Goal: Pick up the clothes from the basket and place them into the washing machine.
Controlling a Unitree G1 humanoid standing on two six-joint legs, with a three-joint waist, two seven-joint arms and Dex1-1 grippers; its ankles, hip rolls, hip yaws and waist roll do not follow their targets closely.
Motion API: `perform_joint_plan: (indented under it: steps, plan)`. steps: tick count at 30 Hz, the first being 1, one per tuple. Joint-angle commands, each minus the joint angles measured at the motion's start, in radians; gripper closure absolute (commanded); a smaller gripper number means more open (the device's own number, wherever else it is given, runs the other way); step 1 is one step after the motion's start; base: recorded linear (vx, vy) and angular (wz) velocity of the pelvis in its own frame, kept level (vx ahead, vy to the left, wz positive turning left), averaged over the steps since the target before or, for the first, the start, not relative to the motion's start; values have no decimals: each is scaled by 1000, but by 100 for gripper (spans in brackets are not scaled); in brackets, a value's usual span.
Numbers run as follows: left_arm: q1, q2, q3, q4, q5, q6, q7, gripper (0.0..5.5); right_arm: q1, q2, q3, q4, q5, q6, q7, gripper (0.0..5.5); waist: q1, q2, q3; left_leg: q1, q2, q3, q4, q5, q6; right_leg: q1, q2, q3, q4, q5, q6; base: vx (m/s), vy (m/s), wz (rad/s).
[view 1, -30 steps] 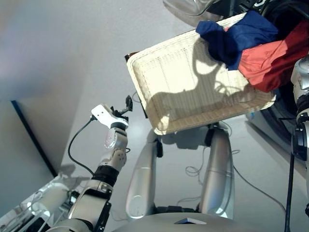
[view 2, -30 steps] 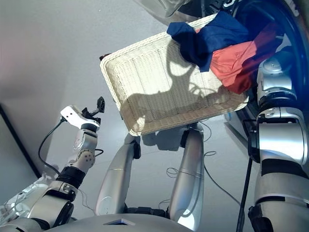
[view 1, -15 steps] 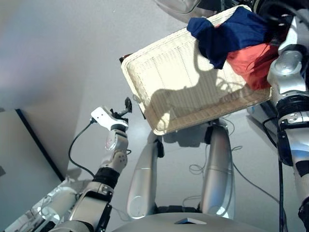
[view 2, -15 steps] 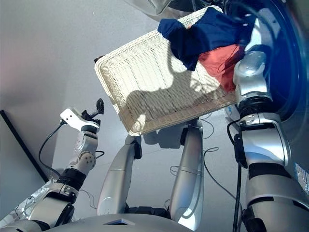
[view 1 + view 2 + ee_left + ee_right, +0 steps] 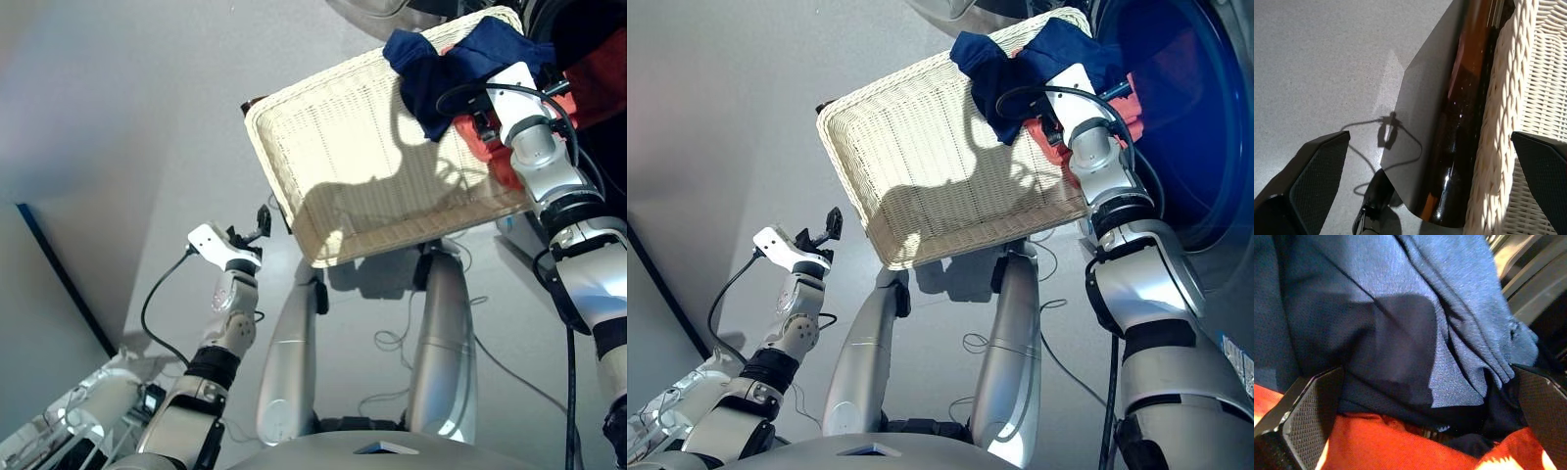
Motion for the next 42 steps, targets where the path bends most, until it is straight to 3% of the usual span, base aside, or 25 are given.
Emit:
perform_joint_plan:
  steps: [1, 2, 5, 9, 10, 17, 22, 25, 32, 38, 42]
  plan:
    - [-23, 75, 20, -9, 10, -25, 3, 0, -77, 5, 34, 39, -17, -6, 20, 0, 20, -25, 12, 12, 29, -39, 212, -163, 3, -7, -1, 11, -29, 133, 103, 94, -35, 157]
    - [-25, 76, 18, -9, 15, -22, 3, 0, -76, 5, 42, 48, -13, -3, 43, 0, 27, -22, 16, 18, 34, -44, 223, -189, 0, -8, -1, 9, 2, 95, 110, 89, -41, 147]
    - [-28, 75, 16, -2, 19, -13, -11, 0, -81, 12, 79, 64, -9, 4, 109, 0, 33, -24, 25, 2, 31, -52, 236, -184, -3, -21, -2, 10, 26, 89, 107, 30, -17, 42]
    - [-35, 70, 18, 7, 18, -11, -9, 0, -90, 46, 102, 36, -38, 1, 83, 0, 29, -34, 30, 13, 36, -50, 226, -178, -6, -11, 2, 2, 18, 92, 105, -19, 4, -8]
    - [-36, 72, 22, 5, 22, -11, -7, 0, -100, 53, 120, 19, -74, 0, 56, 0, 24, -40, 30, 0, 31, -48, 218, -148, -4, -14, 2, 0, -9, 127, 96, -75, 18, -23]
    - [-53, 46, 85, 0, 38, -37, 44, 0, -9, 60, -12, -193, -160, 6, -132, 0, -9, -66, 29, 51, 39, -36, 199, -157, -12, 48, 18, -11, -63, 140, 100, -12, 3, -3]
    - [-48, 28, 84, 17, 43, -42, 33, 0, 112, 51, -56, -384, -183, -15, -131, 0, -30, -85, 20, 101, 49, -28, 157, -154, -16, 105, 20, -13, -133, 161, 106, 0, 0, 0]
    - [-40, 31, 81, 23, 42, -37, 13, 0, 175, 35, -28, -466, -189, -29, -65, 0, -35, -94, 10, 142, 56, -22, 117, -144, -19, 140, 17, -17, -182, 177, 111, 0, 0, 0]
    - [-10, 67, 52, 21, 14, -26, -64, 0, 148, -47, 260, -433, -264, -27, 226, 0, -20, -99, -8, 170, 61, -17, 86, -132, -23, 158, 12, -21, -216, 193, 115, 0, 0, 0]
    - [-36, 66, 35, 53, 2, -25, -60, 0, 76, 3, 362, -280, -353, -13, 236, 0, 2, -94, -5, 151, 59, -28, 107, -139, -21, 133, 14, -18, -181, 179, 115, 0, 0, 0]
    - [-40, 65, 30, 61, 0, -27, -41, 0, 38, 46, 342, -131, -384, 10, 194, 0, 19, -82, 9, 127, 56, -40, 123, -138, -22, 106, 11, -20, -133, 159, 112, 0, 0, 0]
